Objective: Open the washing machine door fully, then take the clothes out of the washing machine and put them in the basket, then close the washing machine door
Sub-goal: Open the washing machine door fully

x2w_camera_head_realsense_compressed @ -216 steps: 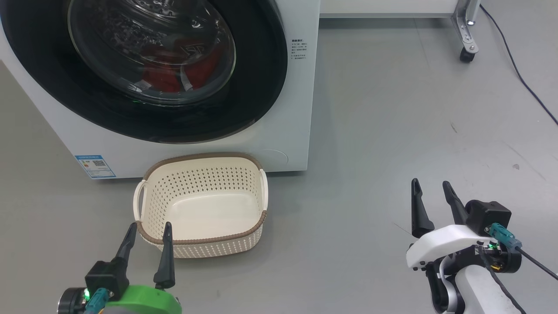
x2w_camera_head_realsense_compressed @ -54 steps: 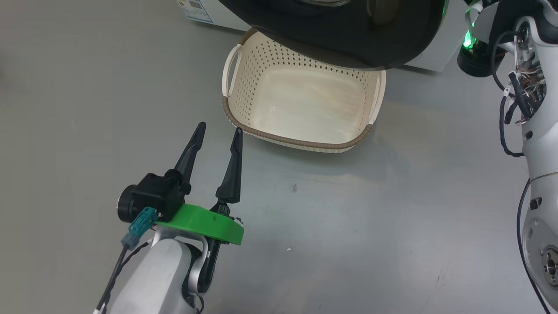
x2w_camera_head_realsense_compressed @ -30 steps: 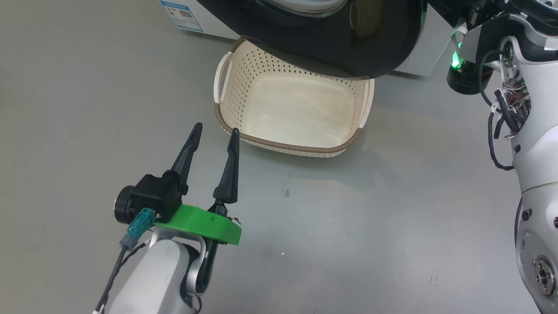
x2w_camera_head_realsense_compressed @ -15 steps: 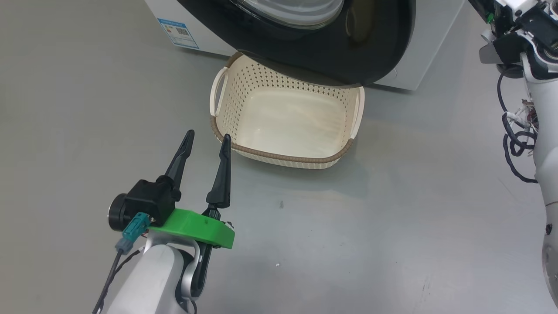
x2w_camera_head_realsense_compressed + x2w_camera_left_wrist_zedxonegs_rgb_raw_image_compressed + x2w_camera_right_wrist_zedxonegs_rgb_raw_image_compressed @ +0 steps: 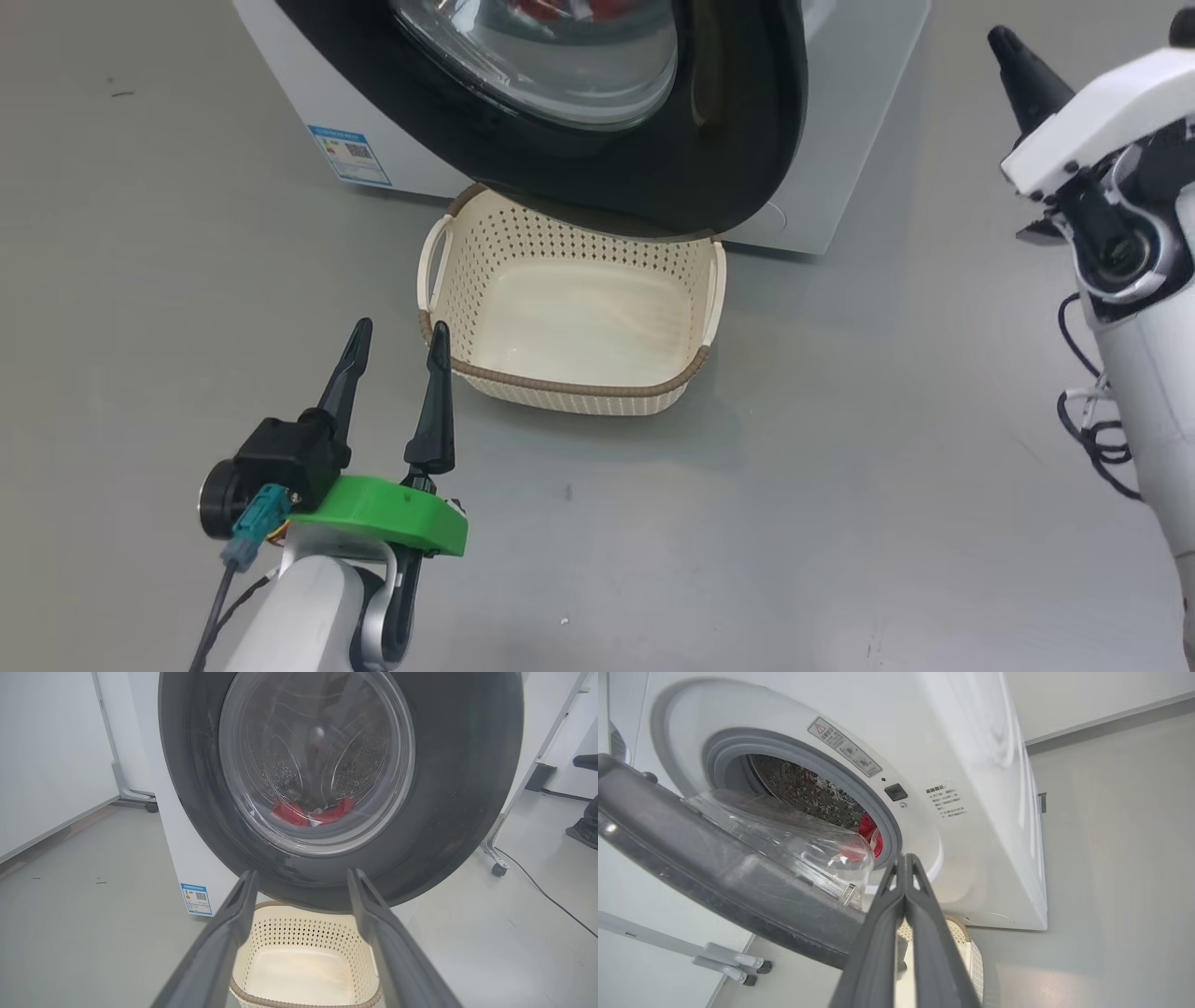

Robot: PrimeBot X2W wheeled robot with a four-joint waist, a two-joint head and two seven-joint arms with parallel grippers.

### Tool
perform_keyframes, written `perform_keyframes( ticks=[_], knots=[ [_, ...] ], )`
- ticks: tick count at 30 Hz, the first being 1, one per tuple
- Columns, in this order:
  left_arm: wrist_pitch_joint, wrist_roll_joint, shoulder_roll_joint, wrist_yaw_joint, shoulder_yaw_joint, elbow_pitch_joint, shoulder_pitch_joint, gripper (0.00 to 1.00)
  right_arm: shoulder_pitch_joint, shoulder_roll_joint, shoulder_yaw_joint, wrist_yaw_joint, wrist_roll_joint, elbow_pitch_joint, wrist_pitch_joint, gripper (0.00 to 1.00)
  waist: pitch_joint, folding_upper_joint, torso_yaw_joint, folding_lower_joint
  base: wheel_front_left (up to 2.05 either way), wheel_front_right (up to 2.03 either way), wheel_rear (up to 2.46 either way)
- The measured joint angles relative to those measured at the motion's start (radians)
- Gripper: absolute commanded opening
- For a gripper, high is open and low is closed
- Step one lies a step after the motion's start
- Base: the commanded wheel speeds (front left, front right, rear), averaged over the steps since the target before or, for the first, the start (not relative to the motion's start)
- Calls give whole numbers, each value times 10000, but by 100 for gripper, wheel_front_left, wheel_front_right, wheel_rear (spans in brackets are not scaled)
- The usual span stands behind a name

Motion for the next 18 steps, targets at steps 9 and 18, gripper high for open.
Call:
perform_keyframes(
  ticks=[9,18],
  knots=[
    [0,176,17,-31,407,127,639,100,1847,-359,988,0,-1110,-1131,-1795,0,-800,0,-525,0,0,0,0],
    [0,341,36,-102,696,63,1062,100,3605,-863,1220,0,-2366,-1624,-3649,0,-1365,0,-1051,0,0,0,0]
  ],
)
